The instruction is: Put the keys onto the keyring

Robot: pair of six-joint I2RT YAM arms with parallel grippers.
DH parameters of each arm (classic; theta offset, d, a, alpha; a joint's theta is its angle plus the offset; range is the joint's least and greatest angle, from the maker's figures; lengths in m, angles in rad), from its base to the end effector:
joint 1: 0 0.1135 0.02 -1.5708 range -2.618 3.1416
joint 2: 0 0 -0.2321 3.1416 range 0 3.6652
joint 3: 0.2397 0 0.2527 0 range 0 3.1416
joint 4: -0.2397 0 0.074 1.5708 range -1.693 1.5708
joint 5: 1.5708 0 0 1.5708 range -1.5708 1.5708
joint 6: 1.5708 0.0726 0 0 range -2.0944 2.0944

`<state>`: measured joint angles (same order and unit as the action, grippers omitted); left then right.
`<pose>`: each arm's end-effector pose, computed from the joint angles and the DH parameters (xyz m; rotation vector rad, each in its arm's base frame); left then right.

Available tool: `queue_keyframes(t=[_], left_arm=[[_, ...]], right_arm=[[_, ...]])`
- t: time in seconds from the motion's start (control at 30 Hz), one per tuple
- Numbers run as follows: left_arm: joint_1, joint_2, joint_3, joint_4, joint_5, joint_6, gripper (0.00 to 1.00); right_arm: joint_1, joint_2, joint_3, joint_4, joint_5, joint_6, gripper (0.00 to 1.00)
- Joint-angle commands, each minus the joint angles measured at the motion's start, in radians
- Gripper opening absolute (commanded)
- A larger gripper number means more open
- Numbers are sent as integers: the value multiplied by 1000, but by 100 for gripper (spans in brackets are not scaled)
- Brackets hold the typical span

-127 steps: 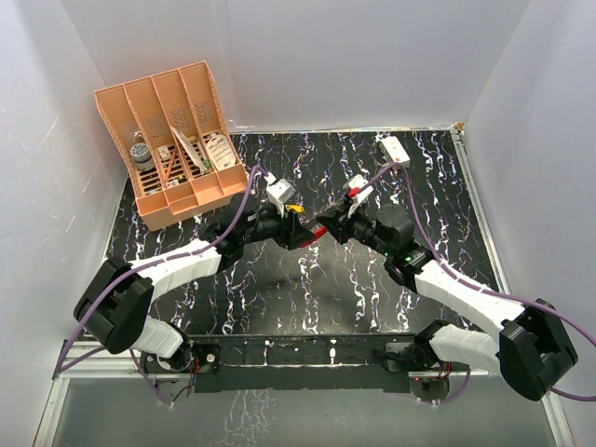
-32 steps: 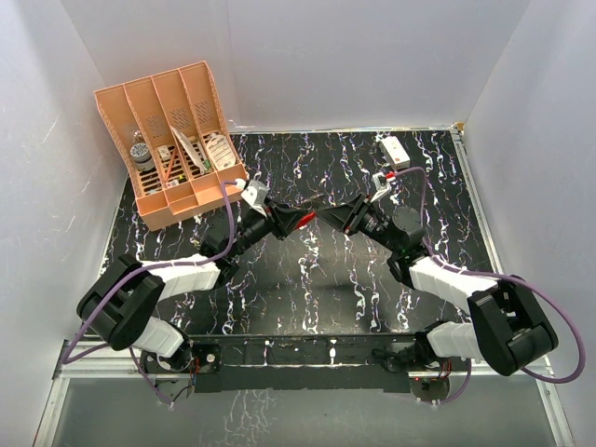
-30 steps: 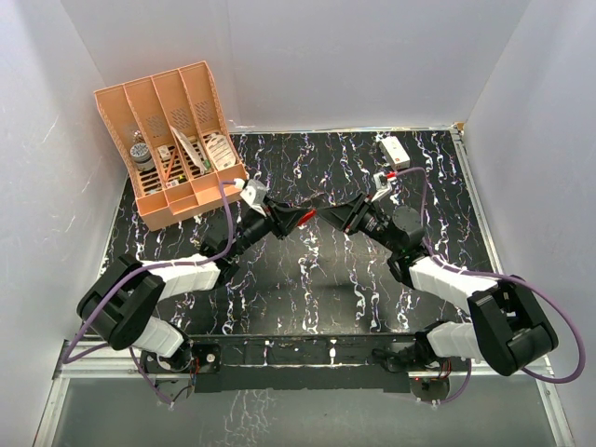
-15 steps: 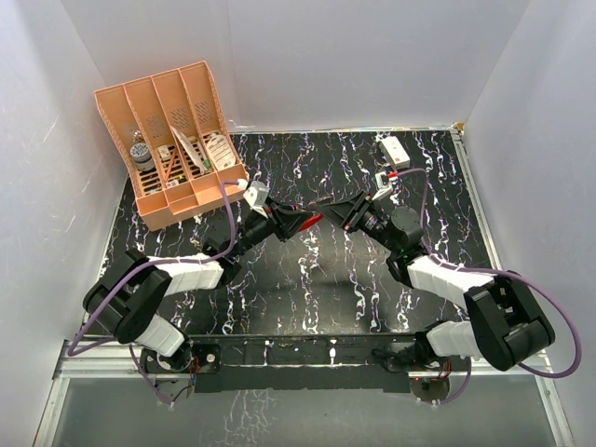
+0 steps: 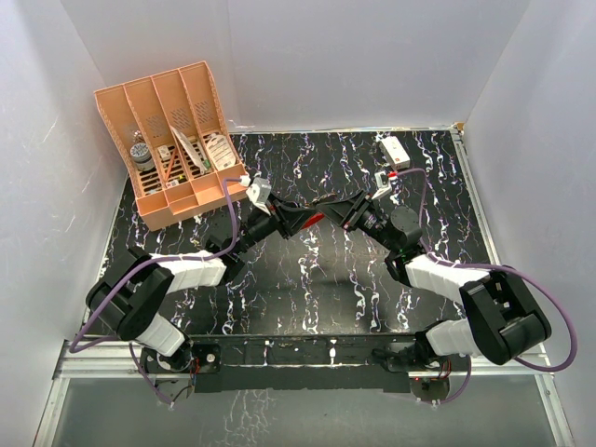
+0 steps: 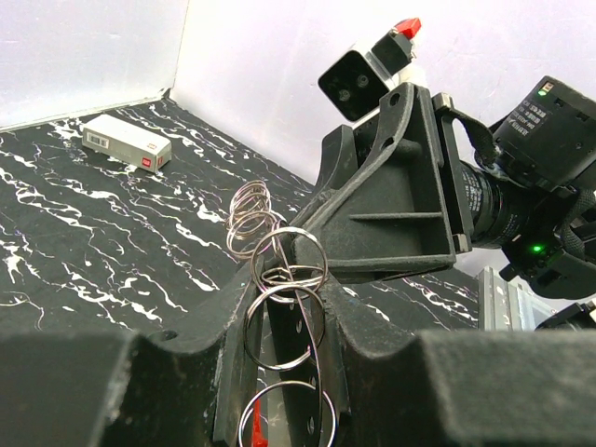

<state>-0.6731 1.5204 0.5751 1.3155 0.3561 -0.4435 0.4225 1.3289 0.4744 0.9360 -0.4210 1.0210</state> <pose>0.2447 -0.2274 0.2328 0.4772 1.2236 -1.1768 0.2711 0.1544 0.2045 0.1203 1.6807 1.4400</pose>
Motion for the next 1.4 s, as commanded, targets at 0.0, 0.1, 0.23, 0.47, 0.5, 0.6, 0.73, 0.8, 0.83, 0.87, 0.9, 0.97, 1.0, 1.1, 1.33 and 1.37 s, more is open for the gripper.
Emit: queue_keyframes(t=[0.0, 0.1, 0.23, 0.47, 0.5, 0.6, 0.73, 0.8, 0.83, 0.87, 0.9, 0.97, 1.0, 1.1, 1.33, 1.37], left_arm=[[-13, 2, 35, 77, 20, 2, 0], [-13, 6, 36, 75, 22, 3, 0], [-14, 12, 36, 73, 24, 3, 0], [-14, 13, 38, 66, 26, 3, 0], [-14, 11, 38, 63, 27, 6, 0], [-14, 9, 35, 56, 24, 9, 0], [-14, 15, 33, 51, 15, 10, 0], [-14, 23, 34, 45, 14, 10, 0], [-14, 26, 35, 44, 15, 8, 0], [-14, 30, 35, 47, 17, 6, 0], [-14, 36, 34, 53, 17, 0, 0], [-14, 43, 37, 64, 17, -7, 0], [-14, 45, 41, 65, 17, -11, 0], [-14, 45, 62, 49, 27, -21, 14], [-20, 4, 66, -28, 21, 6, 76], [-20, -8, 60, -45, 20, 16, 79]], right_arm=[[-5, -2, 17, 95, -2, -2, 25], [-5, -5, 17, 114, -5, -3, 25], [-5, -9, 20, 111, -9, -9, 22], [-5, 0, 25, 99, -13, -20, 10], [-5, -2, 25, 99, -13, -23, 9], [-5, -14, 26, 82, -8, -39, 5], [-6, -44, 20, 64, 2, -68, 0], [-5, -61, 15, 58, 12, -84, 0], [-5, -68, 13, 58, 16, -91, 0], [-5, -75, 11, 58, 18, -100, 0], [-5, -83, 8, 58, 23, -106, 0], [-5, -90, 3, 58, 28, -116, 0], [-5, -91, 1, 60, 30, -120, 0], [-5, -86, -17, 99, 34, -125, 0], [-5, -97, -19, 127, 37, -189, 0], [-5, -104, -11, 106, 39, -211, 0]])
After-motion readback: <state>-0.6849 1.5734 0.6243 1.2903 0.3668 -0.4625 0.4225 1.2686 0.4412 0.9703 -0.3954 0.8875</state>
